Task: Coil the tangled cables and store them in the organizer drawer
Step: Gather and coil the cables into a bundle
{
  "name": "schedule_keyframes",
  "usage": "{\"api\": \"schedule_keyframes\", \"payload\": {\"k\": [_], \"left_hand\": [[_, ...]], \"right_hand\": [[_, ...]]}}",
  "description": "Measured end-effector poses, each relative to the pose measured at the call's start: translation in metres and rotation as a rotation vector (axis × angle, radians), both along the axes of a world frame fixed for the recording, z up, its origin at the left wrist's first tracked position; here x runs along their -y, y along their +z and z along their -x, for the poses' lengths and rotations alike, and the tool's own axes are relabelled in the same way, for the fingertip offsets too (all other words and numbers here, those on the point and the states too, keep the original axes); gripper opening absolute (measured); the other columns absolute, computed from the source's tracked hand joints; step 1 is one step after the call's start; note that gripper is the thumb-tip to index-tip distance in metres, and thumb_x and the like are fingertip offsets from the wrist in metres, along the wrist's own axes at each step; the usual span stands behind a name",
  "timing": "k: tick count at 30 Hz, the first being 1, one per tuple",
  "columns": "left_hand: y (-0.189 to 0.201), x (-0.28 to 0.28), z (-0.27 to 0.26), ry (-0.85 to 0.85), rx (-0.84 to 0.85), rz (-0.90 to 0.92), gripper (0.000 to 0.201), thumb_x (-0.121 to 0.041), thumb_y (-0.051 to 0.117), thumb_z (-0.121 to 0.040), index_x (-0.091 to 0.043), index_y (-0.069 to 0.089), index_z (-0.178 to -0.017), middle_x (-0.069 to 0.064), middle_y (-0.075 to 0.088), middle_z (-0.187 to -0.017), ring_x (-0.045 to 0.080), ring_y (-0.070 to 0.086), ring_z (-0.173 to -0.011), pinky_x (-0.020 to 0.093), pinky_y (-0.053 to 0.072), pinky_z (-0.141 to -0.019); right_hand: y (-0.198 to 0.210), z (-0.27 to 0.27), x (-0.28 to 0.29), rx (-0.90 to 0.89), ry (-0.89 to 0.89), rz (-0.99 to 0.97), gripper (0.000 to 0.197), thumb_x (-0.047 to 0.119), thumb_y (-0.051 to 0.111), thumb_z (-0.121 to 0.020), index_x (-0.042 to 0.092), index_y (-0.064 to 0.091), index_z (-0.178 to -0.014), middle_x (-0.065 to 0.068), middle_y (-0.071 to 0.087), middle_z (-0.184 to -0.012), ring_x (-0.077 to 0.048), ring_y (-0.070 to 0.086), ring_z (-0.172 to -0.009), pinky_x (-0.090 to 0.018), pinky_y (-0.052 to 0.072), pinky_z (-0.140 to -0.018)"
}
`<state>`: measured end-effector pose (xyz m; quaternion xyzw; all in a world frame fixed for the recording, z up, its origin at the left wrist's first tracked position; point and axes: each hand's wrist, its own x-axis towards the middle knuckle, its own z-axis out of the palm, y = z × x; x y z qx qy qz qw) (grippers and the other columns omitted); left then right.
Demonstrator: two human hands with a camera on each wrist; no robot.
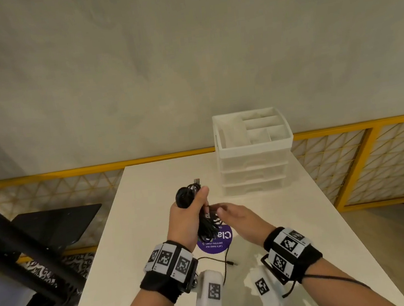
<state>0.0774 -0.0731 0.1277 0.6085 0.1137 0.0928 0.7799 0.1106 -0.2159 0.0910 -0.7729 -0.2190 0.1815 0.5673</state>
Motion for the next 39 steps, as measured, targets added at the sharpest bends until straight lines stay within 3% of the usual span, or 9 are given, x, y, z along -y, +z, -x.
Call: {"api": "schedule_keyframes", "payload": {"k": [4,7,11,16,23,25,29,35,39], "left_hand": [[0.003,-0.003,-0.003,0.024,0.013,0.107,0.029,-0.025,0.063,-0.086,-0.014,0.054,-0.06,0.001,0.058,-0.059,0.017,0.059,-0.065,0.034,0.048,-0.067],[0.007,-0.007,-0.004,0.04,0.021,0.225,0.025,-0.028,0.059,-0.088,-0.014,0.052,-0.068,-0.006,0.055,-0.05,0.011,0.058,-0.051,0.033,0.049,-0.061],[0.011,-0.017,-0.008,0.107,0.061,0.273,0.018,-0.027,0.058,-0.089,-0.017,0.055,-0.074,-0.008,0.053,-0.053,0.008,0.054,-0.046,0.028,0.048,-0.058],[0.012,-0.027,-0.01,0.167,0.052,0.318,0.025,-0.03,0.06,-0.088,-0.018,0.051,-0.068,-0.009,0.048,-0.053,0.006,0.046,-0.041,0.019,0.043,-0.045],[0.009,-0.028,-0.008,0.261,0.028,0.196,0.026,-0.031,0.066,-0.084,-0.019,0.051,-0.066,-0.008,0.049,-0.051,0.008,0.044,-0.043,0.024,0.038,-0.048],[0.007,-0.025,-0.007,0.248,0.014,0.187,0.026,-0.031,0.066,-0.084,-0.019,0.051,-0.066,-0.008,0.05,-0.05,0.01,0.044,-0.045,0.026,0.037,-0.05],[0.002,-0.014,-0.005,0.208,0.006,0.156,0.025,-0.029,0.067,-0.083,-0.017,0.053,-0.066,-0.006,0.052,-0.051,0.01,0.045,-0.043,0.028,0.039,-0.052],[-0.006,-0.004,-0.001,0.184,-0.012,0.024,0.025,-0.031,0.067,-0.082,-0.008,0.066,-0.072,-0.004,0.058,-0.05,0.013,0.052,-0.048,0.027,0.047,-0.053],[-0.01,-0.001,0.0,0.157,-0.018,-0.009,0.026,-0.033,0.067,-0.081,-0.008,0.07,-0.078,-0.006,0.064,-0.055,0.014,0.058,-0.054,0.033,0.052,-0.058]], "right_hand": [[-0.017,-0.001,0.004,-0.078,0.025,-0.015,0.022,0.029,0.042,-0.096,0.026,0.06,-0.109,-0.001,0.068,-0.105,-0.01,0.063,-0.098,-0.018,0.047,-0.086],[-0.024,-0.003,0.005,-0.178,0.022,-0.069,0.018,0.013,0.048,-0.094,0.02,0.063,-0.089,-0.003,0.062,-0.074,-0.013,0.059,-0.069,-0.03,0.049,-0.077],[-0.025,0.001,0.01,-0.331,-0.015,-0.144,0.02,0.015,0.05,-0.094,0.012,0.067,-0.084,0.0,0.052,-0.058,-0.011,0.047,-0.045,-0.021,0.041,-0.049],[-0.024,0.0,0.018,-0.365,-0.008,-0.108,0.019,0.017,0.052,-0.093,0.001,0.062,-0.093,-0.001,0.049,-0.061,-0.007,0.033,-0.041,-0.016,0.026,-0.041],[0.005,0.002,0.009,0.02,0.034,0.188,0.025,0.024,0.061,-0.087,0.015,0.069,-0.108,0.008,0.064,-0.078,0.012,0.051,-0.054,-0.006,0.038,-0.057],[0.016,0.0,0.004,0.112,0.01,0.214,0.027,0.033,0.064,-0.084,0.024,0.068,-0.109,0.012,0.063,-0.074,0.01,0.052,-0.056,-0.012,0.039,-0.063],[0.03,-0.004,-0.007,0.171,-0.053,0.143,0.02,0.034,0.066,-0.081,0.028,0.073,-0.098,0.006,0.075,-0.095,-0.005,0.065,-0.08,-0.027,0.05,-0.078],[0.029,-0.001,-0.018,0.151,-0.1,0.075,0.008,0.036,0.072,-0.073,0.029,0.074,-0.071,0.006,0.071,-0.067,-0.009,0.061,-0.064,-0.035,0.051,-0.071],[0.026,0.0,-0.02,0.137,-0.107,0.058,0.006,0.034,0.073,-0.072,0.03,0.073,-0.067,0.005,0.071,-0.066,-0.016,0.065,-0.069,-0.04,0.053,-0.074]]}}
